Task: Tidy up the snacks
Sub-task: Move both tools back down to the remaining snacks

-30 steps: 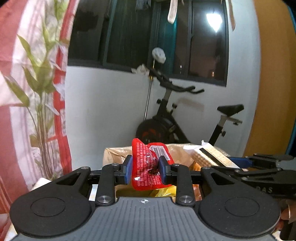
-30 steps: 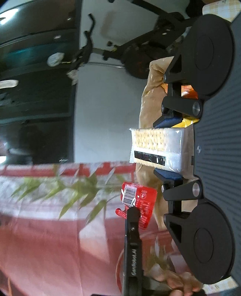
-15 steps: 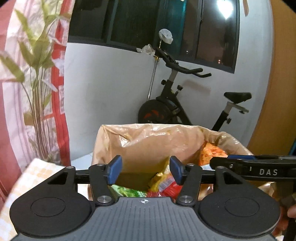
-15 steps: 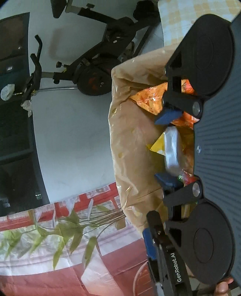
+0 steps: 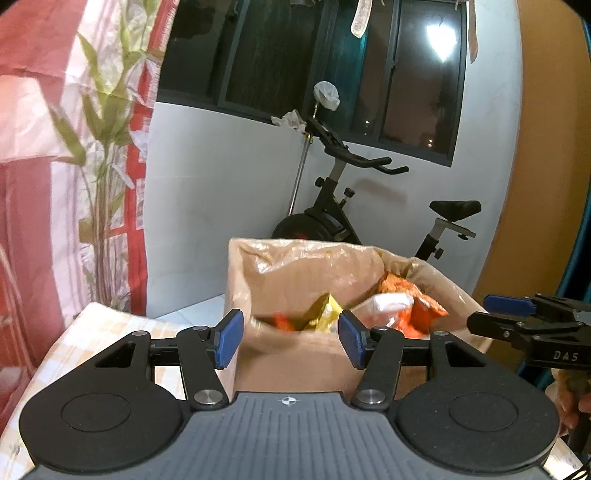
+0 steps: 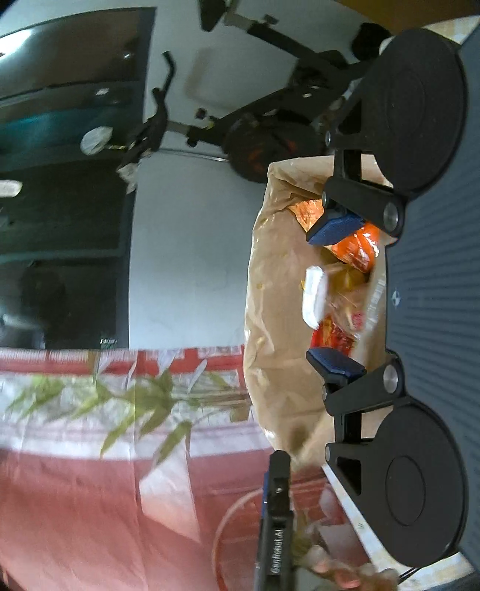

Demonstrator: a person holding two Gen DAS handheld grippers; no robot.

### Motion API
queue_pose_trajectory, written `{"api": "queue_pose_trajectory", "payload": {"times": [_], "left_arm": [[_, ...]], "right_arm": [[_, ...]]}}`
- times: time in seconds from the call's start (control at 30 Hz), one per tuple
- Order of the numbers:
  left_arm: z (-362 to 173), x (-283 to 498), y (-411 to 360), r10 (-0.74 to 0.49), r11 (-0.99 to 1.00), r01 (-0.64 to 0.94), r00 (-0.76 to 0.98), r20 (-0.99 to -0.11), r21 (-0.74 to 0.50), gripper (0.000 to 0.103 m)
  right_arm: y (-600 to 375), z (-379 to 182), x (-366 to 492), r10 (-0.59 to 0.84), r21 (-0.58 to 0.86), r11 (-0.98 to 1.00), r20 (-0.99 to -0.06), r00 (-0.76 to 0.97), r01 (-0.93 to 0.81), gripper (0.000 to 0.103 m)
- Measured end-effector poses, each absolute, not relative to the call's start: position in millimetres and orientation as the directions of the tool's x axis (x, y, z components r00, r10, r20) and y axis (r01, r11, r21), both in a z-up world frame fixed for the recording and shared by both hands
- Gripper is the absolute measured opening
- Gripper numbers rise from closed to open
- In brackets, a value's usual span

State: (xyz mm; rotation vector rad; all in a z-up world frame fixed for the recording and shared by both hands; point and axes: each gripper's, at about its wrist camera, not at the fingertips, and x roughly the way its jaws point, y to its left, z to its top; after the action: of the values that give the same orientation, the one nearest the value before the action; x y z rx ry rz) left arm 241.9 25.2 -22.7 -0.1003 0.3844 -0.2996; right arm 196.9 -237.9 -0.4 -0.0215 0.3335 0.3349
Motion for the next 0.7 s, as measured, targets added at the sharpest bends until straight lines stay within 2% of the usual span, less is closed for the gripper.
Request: {"api": "queue_pose_trajectory", "payload": {"times": [0.1,0.27,0.4,0.7], "left_arm": [[-32,227,30,-0.299,0.953,0.254,0.883,-0.363,-0.168,0.059],[-57,218,36,-0.291,0.952,0.216,0.857,-0.426,-0.217,0.059],[-78,215,38,-0.289,0.95,0.188,0.833,-0.472,-0.25,0.059],[-116,207,34,-0.29,0.95,0.167,0.78,-0.554,-0.262,0.059]], "right_arm": [[-240,-6,179,0.343,0.042,0.936,-0.322,0.882,-0.349,0.065],[-245,-24,160,0.357,0.063,0.931,-0.362,0.861,-0.36,0.065],[-252,-43,152,0.36,0.076,0.928,-0.428,0.829,-0.364,0.065],[-269,-105,134,0.319,-0.047,0.895,-0.626,0.712,-0.443,0.064]]}}
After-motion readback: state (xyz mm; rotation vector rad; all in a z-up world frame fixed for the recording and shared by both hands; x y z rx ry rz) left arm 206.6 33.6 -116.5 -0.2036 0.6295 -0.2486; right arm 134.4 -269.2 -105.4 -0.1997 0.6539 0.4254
